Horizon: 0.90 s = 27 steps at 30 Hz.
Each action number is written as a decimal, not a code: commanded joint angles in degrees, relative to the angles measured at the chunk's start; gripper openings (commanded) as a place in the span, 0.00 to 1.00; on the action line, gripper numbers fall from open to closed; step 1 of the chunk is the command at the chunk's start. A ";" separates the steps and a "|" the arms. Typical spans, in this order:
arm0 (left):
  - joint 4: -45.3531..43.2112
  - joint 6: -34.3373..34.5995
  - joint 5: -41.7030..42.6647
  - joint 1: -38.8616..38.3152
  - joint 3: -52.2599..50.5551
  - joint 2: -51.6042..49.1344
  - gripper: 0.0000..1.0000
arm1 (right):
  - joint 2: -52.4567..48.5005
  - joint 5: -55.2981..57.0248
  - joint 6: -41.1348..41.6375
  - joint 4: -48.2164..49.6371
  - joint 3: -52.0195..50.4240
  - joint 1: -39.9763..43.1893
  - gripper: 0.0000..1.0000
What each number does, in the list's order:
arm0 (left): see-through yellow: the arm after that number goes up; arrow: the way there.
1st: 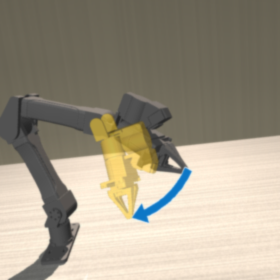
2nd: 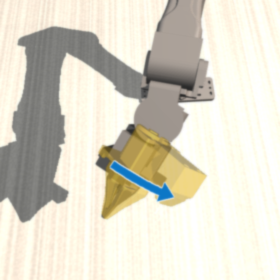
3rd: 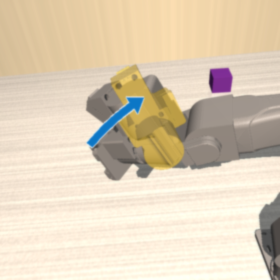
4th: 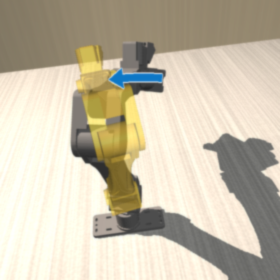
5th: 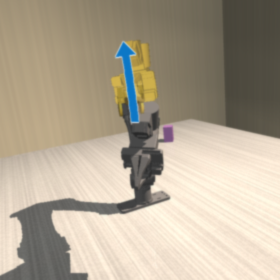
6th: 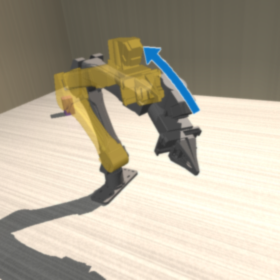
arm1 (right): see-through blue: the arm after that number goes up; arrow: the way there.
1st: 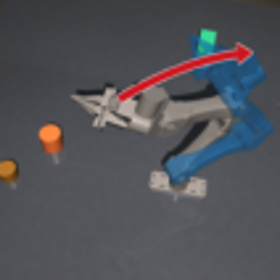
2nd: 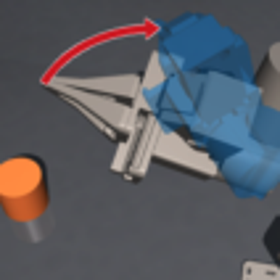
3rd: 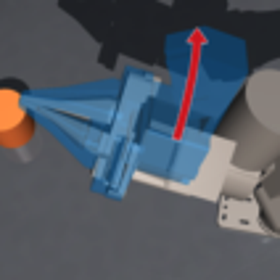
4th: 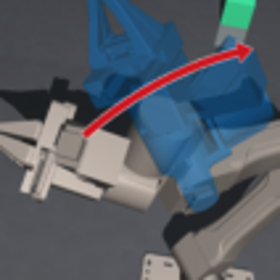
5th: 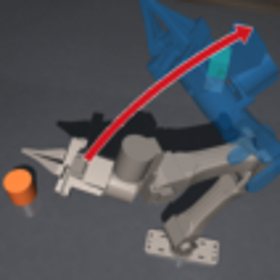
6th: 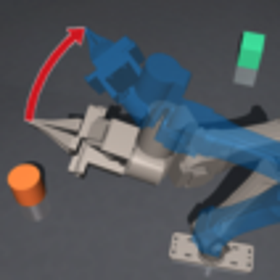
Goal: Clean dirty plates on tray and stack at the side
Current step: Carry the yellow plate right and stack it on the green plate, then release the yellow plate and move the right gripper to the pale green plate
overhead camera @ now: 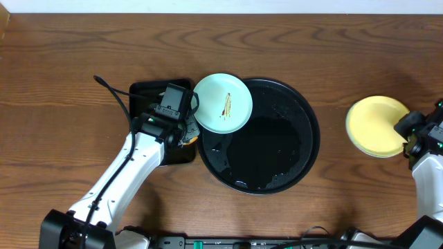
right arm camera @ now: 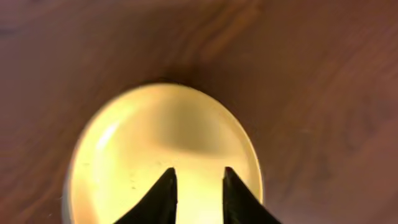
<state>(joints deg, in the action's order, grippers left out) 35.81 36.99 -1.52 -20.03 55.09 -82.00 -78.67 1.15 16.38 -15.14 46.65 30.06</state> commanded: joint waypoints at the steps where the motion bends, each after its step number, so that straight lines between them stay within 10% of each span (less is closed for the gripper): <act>1: 0.46 -1.18 -0.68 0.24 -0.22 0.57 0.08 | -0.07 -12.68 0.11 -0.11 0.33 -0.22 0.25; 11: 3.39 -6.38 -0.63 3.98 -0.20 0.57 0.08 | -0.04 -23.87 -4.35 -6.49 1.86 -13.18 0.28; 21: 5.27 -9.57 -0.46 8.39 -0.20 0.57 0.08 | -0.11 -10.64 -14.62 -23.30 16.52 -36.09 0.38; 24: 5.27 -9.57 -0.46 8.39 -0.22 0.57 0.09 | -0.20 -6.80 -17.16 -27.58 19.78 -41.64 0.50; 27: 5.29 -9.57 -0.46 8.39 -0.22 0.57 0.08 | -0.17 -7.58 -20.31 -29.03 20.41 -45.88 0.87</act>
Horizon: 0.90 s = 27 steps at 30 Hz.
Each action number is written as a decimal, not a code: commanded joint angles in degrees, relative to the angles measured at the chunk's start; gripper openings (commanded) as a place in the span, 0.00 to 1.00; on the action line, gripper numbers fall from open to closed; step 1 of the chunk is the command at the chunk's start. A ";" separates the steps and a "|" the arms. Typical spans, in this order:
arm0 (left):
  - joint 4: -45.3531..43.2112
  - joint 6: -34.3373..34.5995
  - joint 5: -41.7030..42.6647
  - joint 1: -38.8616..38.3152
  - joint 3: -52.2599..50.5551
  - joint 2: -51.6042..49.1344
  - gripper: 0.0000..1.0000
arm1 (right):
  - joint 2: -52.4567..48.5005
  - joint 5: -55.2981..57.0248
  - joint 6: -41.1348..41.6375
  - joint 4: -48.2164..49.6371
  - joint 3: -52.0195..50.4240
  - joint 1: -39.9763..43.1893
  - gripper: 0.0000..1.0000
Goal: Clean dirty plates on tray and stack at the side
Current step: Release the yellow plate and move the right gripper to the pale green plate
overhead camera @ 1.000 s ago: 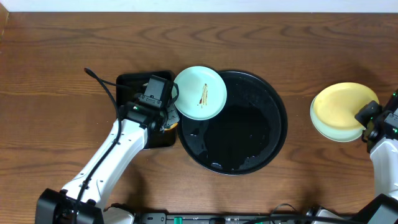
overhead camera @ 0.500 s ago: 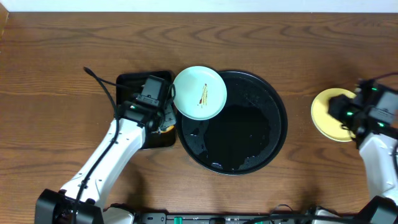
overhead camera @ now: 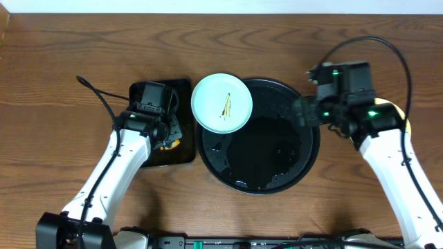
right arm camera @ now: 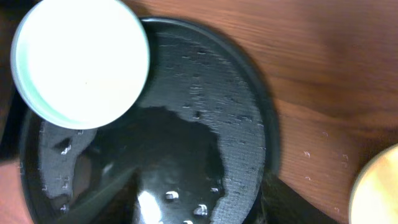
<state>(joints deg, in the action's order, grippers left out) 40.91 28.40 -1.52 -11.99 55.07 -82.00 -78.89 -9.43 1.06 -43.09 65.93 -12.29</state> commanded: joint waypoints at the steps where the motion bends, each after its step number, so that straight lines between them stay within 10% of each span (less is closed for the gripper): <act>1: 0.20 -0.98 -0.46 0.35 -0.20 0.57 0.08 | 0.09 2.49 -4.94 -0.52 1.14 -4.70 0.99; 17: -0.04 -0.96 -0.46 0.35 -0.20 0.57 0.09 | -1.09 0.39 4.37 6.56 3.32 -9.11 0.77; 27: -0.22 -0.96 -0.46 0.35 -0.20 0.57 0.09 | -17.70 -2.64 1.42 -5.84 21.24 -9.16 0.83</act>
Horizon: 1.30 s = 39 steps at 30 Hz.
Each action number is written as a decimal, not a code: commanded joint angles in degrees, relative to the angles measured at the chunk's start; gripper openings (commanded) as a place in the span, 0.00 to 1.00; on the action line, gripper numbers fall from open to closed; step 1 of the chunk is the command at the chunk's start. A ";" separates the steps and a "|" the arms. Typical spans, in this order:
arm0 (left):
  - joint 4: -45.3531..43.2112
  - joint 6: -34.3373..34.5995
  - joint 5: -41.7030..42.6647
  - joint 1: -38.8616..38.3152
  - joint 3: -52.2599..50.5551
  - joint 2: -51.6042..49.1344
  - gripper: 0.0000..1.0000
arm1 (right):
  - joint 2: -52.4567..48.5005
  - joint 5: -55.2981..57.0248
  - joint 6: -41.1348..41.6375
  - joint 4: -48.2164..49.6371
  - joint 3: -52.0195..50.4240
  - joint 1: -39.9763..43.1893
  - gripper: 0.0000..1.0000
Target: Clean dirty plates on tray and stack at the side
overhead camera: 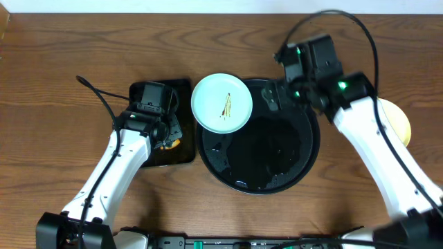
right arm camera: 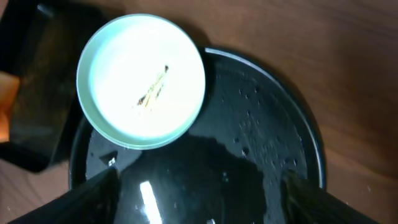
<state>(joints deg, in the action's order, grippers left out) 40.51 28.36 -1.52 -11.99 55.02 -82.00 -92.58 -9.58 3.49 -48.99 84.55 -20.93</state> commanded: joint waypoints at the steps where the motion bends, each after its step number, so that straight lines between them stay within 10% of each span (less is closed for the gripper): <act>1: 0.17 -0.92 -0.46 0.35 -0.15 0.57 0.09 | -5.51 -3.54 -0.96 1.25 2.73 -0.52 0.82; 26: -1.11 -0.92 -0.48 0.35 -0.15 0.55 0.09 | -29.44 -2.05 9.29 11.67 2.38 -3.58 0.14; 39: -1.11 -0.92 -0.46 0.35 -0.15 0.55 0.08 | -29.44 -1.81 10.23 8.85 -2.99 -3.69 0.01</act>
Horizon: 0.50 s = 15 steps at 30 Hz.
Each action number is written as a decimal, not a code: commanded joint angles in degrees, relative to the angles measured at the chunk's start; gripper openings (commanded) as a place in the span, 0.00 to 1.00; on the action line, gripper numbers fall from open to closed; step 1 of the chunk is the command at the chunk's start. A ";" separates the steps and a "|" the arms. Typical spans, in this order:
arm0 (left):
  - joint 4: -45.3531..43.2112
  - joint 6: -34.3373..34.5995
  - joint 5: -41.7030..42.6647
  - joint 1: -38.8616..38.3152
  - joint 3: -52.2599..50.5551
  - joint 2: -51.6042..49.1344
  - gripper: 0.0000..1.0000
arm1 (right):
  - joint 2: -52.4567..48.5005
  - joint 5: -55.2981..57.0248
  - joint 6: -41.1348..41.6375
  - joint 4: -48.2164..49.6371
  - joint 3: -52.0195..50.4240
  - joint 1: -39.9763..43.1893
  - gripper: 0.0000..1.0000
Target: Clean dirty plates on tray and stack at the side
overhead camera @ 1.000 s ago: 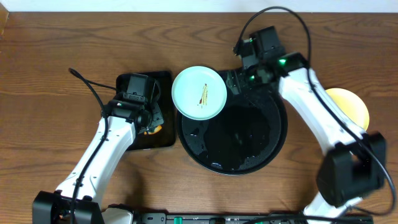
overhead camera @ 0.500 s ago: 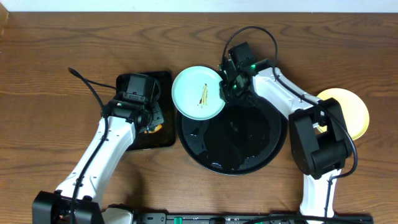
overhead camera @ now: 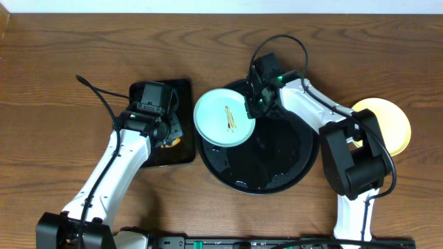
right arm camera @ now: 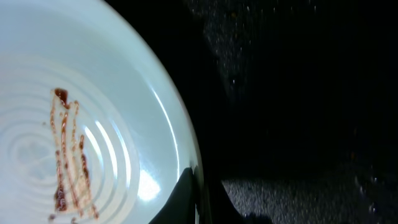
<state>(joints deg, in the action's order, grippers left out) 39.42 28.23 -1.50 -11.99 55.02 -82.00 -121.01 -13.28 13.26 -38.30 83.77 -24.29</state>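
A pale mint plate (overhead camera: pixel 223 119) streaked with brown sauce (right arm camera: pixel 67 158) lies over the left rim of the round black tray (overhead camera: pixel 277 162). My right gripper (overhead camera: pixel 250 109) is shut on the plate's right rim, one finger on top and one beneath; in the right wrist view the right gripper (right arm camera: pixel 199 182) pinches that rim, with the plate (right arm camera: pixel 112 87) to its left and the wet tray (right arm camera: pixel 298 93) to its right. My left gripper (overhead camera: pixel 166 130) points down into a black square tub (overhead camera: pixel 143 92) with an orange sponge (overhead camera: pixel 174 143) at its tip.
A clean yellow plate (overhead camera: pixel 389 119) lies on the wooden table (overhead camera: pixel 62 62) at the right, partly behind my right arm. A black cable loops above the right wrist. The tray's floor holds puddles of water.
My right gripper was open above the tray's upper right; it is now low at the mint plate and shut on its right rim. The plate sits slightly lower and further onto the tray. The left arm is unchanged.
My right gripper first hovered over the yellow plate at the far right while the left arm was by the mint plate. Then the left gripper was back over the tub and the right arm over the tray. The right gripper now grips the mint plate's rim.
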 commanded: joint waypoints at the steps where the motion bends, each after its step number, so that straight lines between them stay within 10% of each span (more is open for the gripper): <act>1: 0.00 -0.79 -0.48 0.35 -0.15 0.55 0.08 | -0.96 1.88 0.46 -2.78 -2.21 -0.33 0.01; 15: -14.34 -10.93 25.29 -4.94 -0.15 0.42 0.08 | 3.63 10.23 2.40 -16.50 -2.21 -1.07 0.01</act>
<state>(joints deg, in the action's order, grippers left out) 26.89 19.55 16.38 -14.55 54.98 -82.00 -118.21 -7.16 14.90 -53.82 82.63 -24.49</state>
